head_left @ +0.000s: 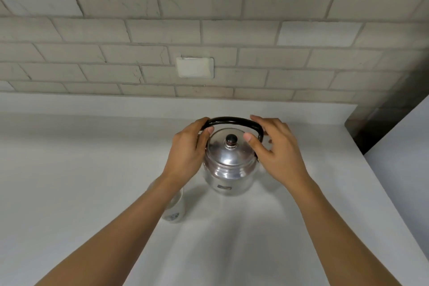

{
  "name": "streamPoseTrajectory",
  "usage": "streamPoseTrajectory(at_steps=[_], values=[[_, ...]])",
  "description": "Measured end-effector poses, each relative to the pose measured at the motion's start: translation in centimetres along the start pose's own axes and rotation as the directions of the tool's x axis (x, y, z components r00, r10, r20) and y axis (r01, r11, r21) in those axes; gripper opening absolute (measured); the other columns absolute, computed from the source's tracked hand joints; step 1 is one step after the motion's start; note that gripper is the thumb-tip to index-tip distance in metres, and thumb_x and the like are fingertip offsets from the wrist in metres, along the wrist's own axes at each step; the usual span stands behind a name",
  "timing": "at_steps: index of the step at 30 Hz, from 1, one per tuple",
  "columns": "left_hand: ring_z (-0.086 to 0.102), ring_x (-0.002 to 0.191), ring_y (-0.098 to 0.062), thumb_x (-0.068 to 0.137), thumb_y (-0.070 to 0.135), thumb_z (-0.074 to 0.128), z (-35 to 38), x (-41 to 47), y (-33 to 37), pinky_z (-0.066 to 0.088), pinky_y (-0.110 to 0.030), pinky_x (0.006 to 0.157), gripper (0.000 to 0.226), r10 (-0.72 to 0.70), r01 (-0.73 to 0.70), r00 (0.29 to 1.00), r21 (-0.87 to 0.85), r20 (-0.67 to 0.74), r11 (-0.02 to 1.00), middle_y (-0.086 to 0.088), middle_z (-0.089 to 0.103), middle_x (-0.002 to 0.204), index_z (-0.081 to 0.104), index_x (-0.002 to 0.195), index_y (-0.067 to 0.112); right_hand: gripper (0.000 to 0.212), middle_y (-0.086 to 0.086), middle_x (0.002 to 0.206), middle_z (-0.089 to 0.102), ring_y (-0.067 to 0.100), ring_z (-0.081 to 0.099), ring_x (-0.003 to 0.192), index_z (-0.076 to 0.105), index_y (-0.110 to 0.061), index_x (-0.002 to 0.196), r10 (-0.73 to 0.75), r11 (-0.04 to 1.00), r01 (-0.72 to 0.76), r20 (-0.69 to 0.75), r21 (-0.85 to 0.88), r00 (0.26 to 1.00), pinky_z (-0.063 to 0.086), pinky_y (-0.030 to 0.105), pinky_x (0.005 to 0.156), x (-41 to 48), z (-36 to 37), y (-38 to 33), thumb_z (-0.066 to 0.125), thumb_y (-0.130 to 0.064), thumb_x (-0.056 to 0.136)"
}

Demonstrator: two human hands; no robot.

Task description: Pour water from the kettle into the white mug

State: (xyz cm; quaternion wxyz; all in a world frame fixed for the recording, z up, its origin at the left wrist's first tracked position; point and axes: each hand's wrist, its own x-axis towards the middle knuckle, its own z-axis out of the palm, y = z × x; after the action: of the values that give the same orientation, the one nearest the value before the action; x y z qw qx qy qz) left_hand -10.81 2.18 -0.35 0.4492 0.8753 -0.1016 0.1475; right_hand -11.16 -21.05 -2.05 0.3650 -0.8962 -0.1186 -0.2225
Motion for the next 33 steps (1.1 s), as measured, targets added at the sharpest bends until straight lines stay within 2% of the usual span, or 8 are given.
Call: streamPoseTrajectory(at_steps=[3,7,10,15,25,28,30,33], values=[[0.067,0.083,-0.009,0.111,0.024,0.054,0.8,2.9,-1.5,0.044,-0.002,0.075,0.026,-0.019,0.02,0.999,0.01,-0.028,1.0,0.028,0.065,0.088,0.071,0.128,0.013,0.039,-0.008,0.096,0.061,0.016,0.062,0.089,0.062,-0.02,0.132,0.081,0.995,-0.076,0.072,-0.061,0.994,0.045,0.019,0.073,1.4,1.5,2.6,0.049,-0.043,0.104],[0.068,0.085,-0.012,0.111,0.025,0.052,2.4,6.7,-3.3,0.051,-0.022,0.08,0.025,-0.063,0.063,0.998,-0.026,0.0,0.998,0.028,0.065,0.092,0.07,0.127,0.016,0.016,-0.018,0.068,0.054,-0.002,0.055,0.064,0.058,-0.027,0.105,0.183,0.983,-0.181,0.123,-0.021,0.975,0.037,0.016,0.056,4.6,3.9,4.7,0.046,-0.037,0.108],[0.068,0.085,-0.017,0.111,0.025,0.052,3.8,9.1,-4.7,0.054,-0.031,0.085,0.026,-0.111,0.112,0.994,-0.035,0.019,0.993,0.021,0.067,0.092,0.069,0.13,0.017,0.017,-0.015,0.076,0.062,0.003,0.062,0.072,0.055,-0.029,0.098,0.242,0.97,-0.244,0.146,-0.004,0.959,0.043,0.021,0.059,7.0,5.3,6.1,0.044,-0.037,0.109],[0.065,0.087,-0.022,0.111,0.02,0.052,5.8,11.4,-6.3,0.057,-0.037,0.089,0.028,-0.124,0.125,0.991,-0.031,0.049,0.992,0.005,0.068,0.099,0.067,0.132,0.01,0.025,0.003,0.086,0.069,0.023,0.066,0.08,0.062,-0.011,0.11,0.285,0.955,-0.295,0.187,0.03,0.94,0.051,0.036,0.07,8.7,6.7,8.2,0.046,-0.031,0.11],[0.066,0.092,-0.024,0.112,0.021,0.051,7.5,12.5,-8.3,0.054,-0.034,0.09,0.029,-0.137,0.141,0.987,-0.039,0.081,0.989,0.003,0.068,0.108,0.066,0.133,0.009,0.021,-0.001,0.086,0.065,0.019,0.064,0.079,0.06,-0.012,0.108,0.321,0.939,-0.341,0.224,0.053,0.92,0.046,0.026,0.064,9.3,8.6,10.7,0.044,-0.026,0.111],[0.071,0.105,-0.03,0.112,0.025,0.051,7.5,12.6,-8.3,0.056,-0.037,0.095,0.032,-0.155,0.16,0.983,-0.034,0.1,0.987,0.003,0.067,0.113,0.063,0.137,0.01,0.02,0.0,0.087,0.066,0.02,0.064,0.081,0.061,-0.011,0.111,0.34,0.933,-0.357,0.217,0.044,0.915,0.046,0.024,0.064,9.3,8.8,10.7,0.046,-0.023,0.11],[0.071,0.116,-0.029,0.111,0.032,0.054,7.4,12.7,-8.4,0.054,-0.033,0.098,0.04,-0.181,0.189,0.973,-0.047,0.146,0.981,0.002,0.066,0.121,0.058,0.146,0.013,0.02,-0.006,0.084,0.064,0.013,0.063,0.078,0.062,-0.014,0.122,0.367,0.92,-0.388,0.233,0.049,0.9,0.044,0.021,0.065,9.2,8.4,10.5,0.049,-0.021,0.109],[0.058,0.132,-0.022,0.105,0.043,0.062,6.4,12.5,-7.3,0.048,-0.035,0.11,0.064,-0.188,0.212,0.961,-0.103,0.202,0.972,-0.006,0.058,0.147,0.04,0.161,0.022,0.041,-0.005,0.092,0.066,0.009,0.063,0.082,0.052,-0.02,0.145,0.4,0.902,-0.427,0.242,0.068,0.884,0.044,0.019,0.07,8.4,6.2,9.4,0.057,-0.023,0.104]])
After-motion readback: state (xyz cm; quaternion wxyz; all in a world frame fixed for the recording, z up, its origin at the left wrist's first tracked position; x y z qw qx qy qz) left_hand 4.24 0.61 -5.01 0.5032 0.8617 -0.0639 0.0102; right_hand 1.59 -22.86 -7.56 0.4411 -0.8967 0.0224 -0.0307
